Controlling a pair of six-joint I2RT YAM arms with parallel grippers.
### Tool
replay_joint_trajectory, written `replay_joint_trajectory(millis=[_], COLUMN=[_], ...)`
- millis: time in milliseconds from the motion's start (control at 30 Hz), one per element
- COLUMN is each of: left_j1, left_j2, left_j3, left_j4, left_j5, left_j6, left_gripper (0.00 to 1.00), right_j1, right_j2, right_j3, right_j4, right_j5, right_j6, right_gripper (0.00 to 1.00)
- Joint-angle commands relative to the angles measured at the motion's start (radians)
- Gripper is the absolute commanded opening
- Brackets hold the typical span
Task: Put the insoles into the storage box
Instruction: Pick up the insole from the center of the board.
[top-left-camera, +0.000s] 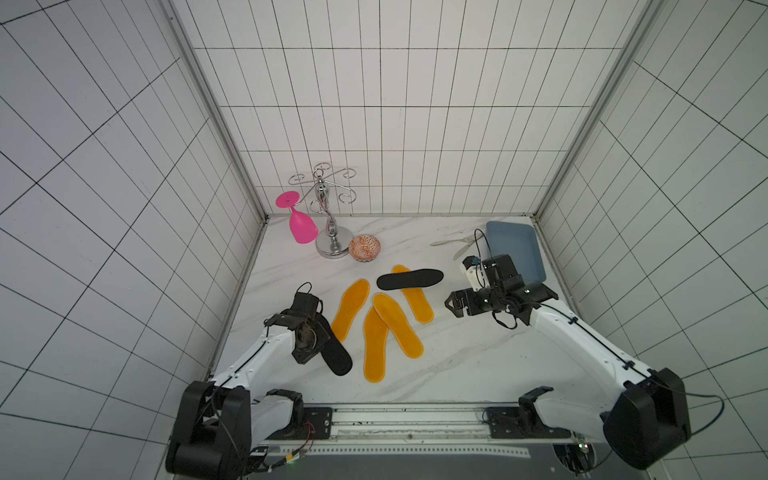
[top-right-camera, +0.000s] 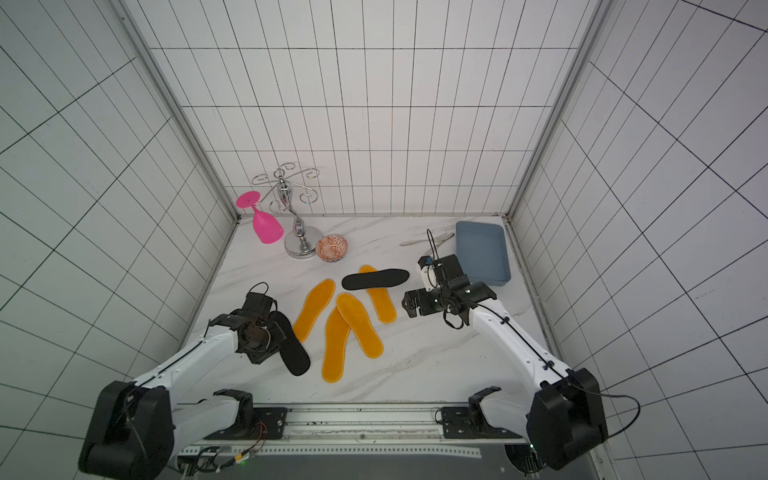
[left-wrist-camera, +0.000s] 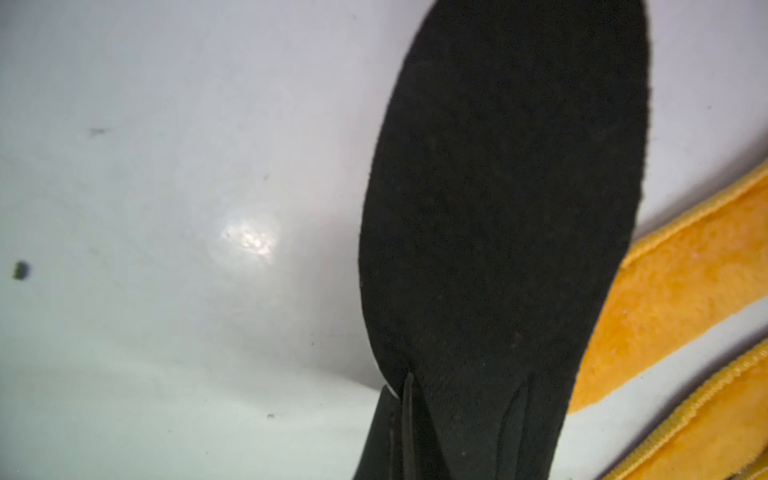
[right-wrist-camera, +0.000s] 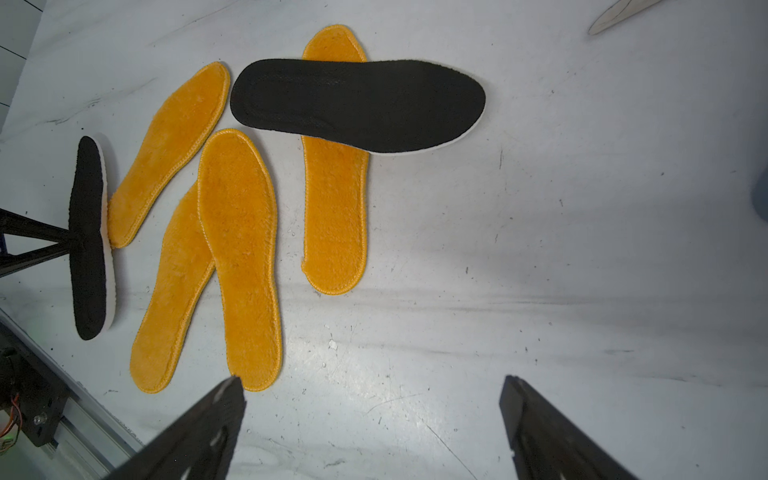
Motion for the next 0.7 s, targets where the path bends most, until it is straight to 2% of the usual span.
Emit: replay_joint_trajectory(millis=[0, 167, 300, 500, 567, 667], left_j1=[-0.008, -0.006, -0.009, -0.050, -0.069, -0.139], left_j2=[-0.048, -0.137, -0.186, -0.261, -0.251, -0.185], left_j3=[0.081, 0.168, 0.222, 0.275, 0.291, 0.322], left_j4=[-0.038, -0.085, -0.090, 0.064, 0.145, 0.250], left_j5=[-0.002, -0.015, 0.066, 0.291, 0.354, 0.376], left_j6=[0.036, 0.098, 0.161, 0.281, 0.287, 0.282], left_gripper=[0.00, 0.00, 0.00, 0.00, 0.00, 0.00], right_j1=[0.004, 0.003, 0.001, 0.001, 0.004, 0.009], right_j2=[0.014, 0.017, 0.013, 0.017, 0.027, 0.045], right_j3=[0.045, 0.084, 0.105, 0.110, 0.108, 0.097], right_j4=[-0.015, 0.000, 0.035, 0.177, 0.234, 0.302], right_j5=[-0.024, -0.061, -0.117, -0.253, -0.303, -0.351], right_j6=[0.010, 0.044, 0.104, 0.258, 0.306, 0.360], right_gripper=[0.99, 0.99, 0.99, 1.00, 0.98, 0.95])
